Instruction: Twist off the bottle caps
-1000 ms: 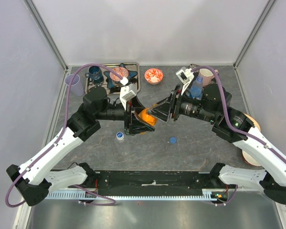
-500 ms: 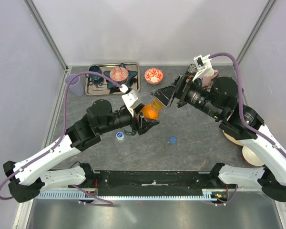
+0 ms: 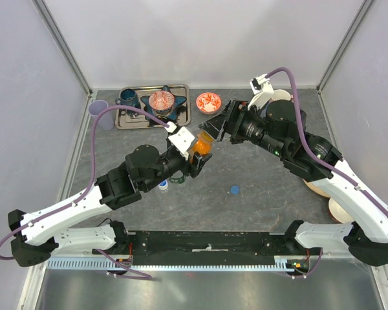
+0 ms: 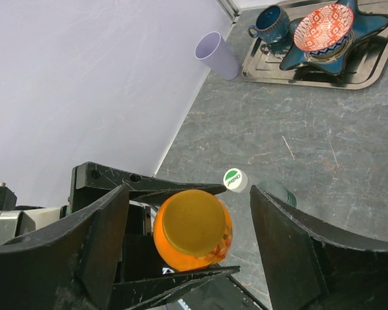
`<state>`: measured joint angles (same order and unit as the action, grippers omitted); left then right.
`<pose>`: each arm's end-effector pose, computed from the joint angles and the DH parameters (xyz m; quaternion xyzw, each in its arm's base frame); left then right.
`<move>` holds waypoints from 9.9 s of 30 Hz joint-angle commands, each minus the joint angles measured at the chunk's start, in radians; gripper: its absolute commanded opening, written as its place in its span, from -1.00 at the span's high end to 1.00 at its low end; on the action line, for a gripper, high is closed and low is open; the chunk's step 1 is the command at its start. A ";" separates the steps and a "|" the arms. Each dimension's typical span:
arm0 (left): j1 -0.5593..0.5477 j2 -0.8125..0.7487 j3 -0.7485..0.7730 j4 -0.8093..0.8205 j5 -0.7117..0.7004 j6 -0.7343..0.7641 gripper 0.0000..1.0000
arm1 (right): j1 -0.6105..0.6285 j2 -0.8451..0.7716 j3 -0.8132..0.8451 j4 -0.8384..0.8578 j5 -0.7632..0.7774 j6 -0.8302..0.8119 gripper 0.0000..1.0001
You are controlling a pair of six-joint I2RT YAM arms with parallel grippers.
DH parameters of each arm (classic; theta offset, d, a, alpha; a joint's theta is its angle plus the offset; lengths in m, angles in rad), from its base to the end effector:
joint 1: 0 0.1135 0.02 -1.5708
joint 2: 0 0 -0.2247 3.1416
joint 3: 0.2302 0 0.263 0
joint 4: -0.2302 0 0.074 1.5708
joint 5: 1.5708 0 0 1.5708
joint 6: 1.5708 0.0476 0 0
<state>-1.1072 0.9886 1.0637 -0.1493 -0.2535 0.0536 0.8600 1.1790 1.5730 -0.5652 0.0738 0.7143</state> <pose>0.1301 -0.2335 0.3713 0.3267 0.6551 -0.2593 0.6300 0.1771 0.2003 0.4542 -0.0319 0.7642 0.4360 0.4743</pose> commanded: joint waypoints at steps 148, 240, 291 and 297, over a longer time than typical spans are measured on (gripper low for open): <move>-0.011 -0.039 -0.065 0.202 -0.055 0.060 0.44 | 0.002 0.050 0.102 -0.073 -0.042 -0.085 -0.64; 0.333 -0.091 -0.025 0.191 1.089 -0.394 0.52 | 0.002 -0.278 -0.129 0.150 -0.375 -0.480 1.00; 0.331 -0.513 -0.215 -0.056 0.490 -0.316 0.42 | 0.002 0.062 -0.650 0.259 0.182 -0.147 -0.67; 0.333 -0.429 -0.193 -0.044 0.551 -0.279 0.40 | 0.002 -0.076 -0.327 0.077 0.219 -0.202 -0.66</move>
<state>-0.7799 0.4934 0.8444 -0.2287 0.2413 -0.2882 0.8600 1.2041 1.0351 -0.3904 0.2626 0.5602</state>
